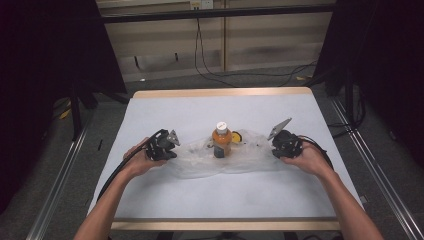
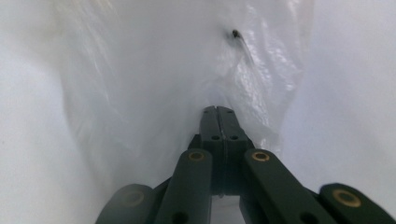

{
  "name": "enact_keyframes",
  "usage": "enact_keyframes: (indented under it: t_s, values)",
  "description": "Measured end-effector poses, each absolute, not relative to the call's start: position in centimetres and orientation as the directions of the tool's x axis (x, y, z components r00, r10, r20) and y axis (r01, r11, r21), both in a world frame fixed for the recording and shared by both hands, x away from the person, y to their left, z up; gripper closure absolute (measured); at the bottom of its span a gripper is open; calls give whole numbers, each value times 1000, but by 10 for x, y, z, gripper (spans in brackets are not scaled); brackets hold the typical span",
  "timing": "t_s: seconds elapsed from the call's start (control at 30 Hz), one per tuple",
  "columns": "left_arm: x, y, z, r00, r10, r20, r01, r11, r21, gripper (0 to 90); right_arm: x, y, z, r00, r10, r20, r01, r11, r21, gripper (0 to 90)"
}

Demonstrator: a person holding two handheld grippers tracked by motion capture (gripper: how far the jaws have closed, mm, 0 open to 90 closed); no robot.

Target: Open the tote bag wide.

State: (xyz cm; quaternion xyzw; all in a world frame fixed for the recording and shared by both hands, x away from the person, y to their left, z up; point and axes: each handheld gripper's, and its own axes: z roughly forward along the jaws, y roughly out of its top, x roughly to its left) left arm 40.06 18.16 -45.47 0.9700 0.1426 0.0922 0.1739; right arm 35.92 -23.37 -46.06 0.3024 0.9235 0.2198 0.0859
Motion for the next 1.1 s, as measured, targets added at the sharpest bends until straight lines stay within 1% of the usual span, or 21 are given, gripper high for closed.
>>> enact_keyframes:
  t_s: [0.03,0.1,0.3,0.37,0.4,0.43,0.5,0.53,0.63,0.7,0.8,0.87,0.97,1.0,1.1]
  values:
    - [400,182,-455,942,313,122,251,-896,365,900,358,-237,-461,-805,592,-29,514,722,462,900]
    - [400,182,-455,943,311,122,250,-899,360,900,354,-243,-461,-793,608,-17,532,706,467,900]
    - [399,183,-455,943,309,124,246,-898,366,900,347,-248,-461,-797,602,-43,516,717,468,900]
    - [398,184,-455,939,326,113,263,-887,379,900,346,-249,-461,-791,611,-36,526,709,470,900]
    - [400,186,-455,943,312,116,249,-892,378,900,345,-249,-462,-786,617,-36,530,704,473,900]
    - [399,186,-456,937,334,106,268,-878,396,900,345,-250,-462,-788,615,-37,526,703,479,900]
    - [401,190,-457,936,340,89,273,-863,424,900,344,-250,-462,-779,627,-30,537,690,486,900]
    - [401,192,-458,930,360,71,293,-846,446,900,344,-250,-462,-773,633,-31,540,683,491,900]
    - [400,195,-458,924,378,57,308,-826,473,900,347,-249,-464,-766,642,-27,537,662,523,900]
    - [398,196,-457,921,385,50,309,-805,506,900,349,-248,-465,-768,640,-10,523,637,566,900]
    - [396,196,-453,921,387,36,303,-773,557,900,348,-245,-463,-759,650,17,534,608,588,900]
    - [393,196,-448,923,384,18,298,-745,597,900,349,-244,-458,-761,649,11,517,595,616,900]
    - [386,191,-441,921,388,26,281,-711,644,900,348,-244,-448,-754,656,26,502,551,667,900]
    - [384,191,-437,926,375,40,264,-720,642,900,347,-243,-444,-753,658,31,498,538,680,900]
    - [378,188,-426,931,363,31,246,-691,680,900,346,-241,-432,-758,650,42,471,503,725,900]
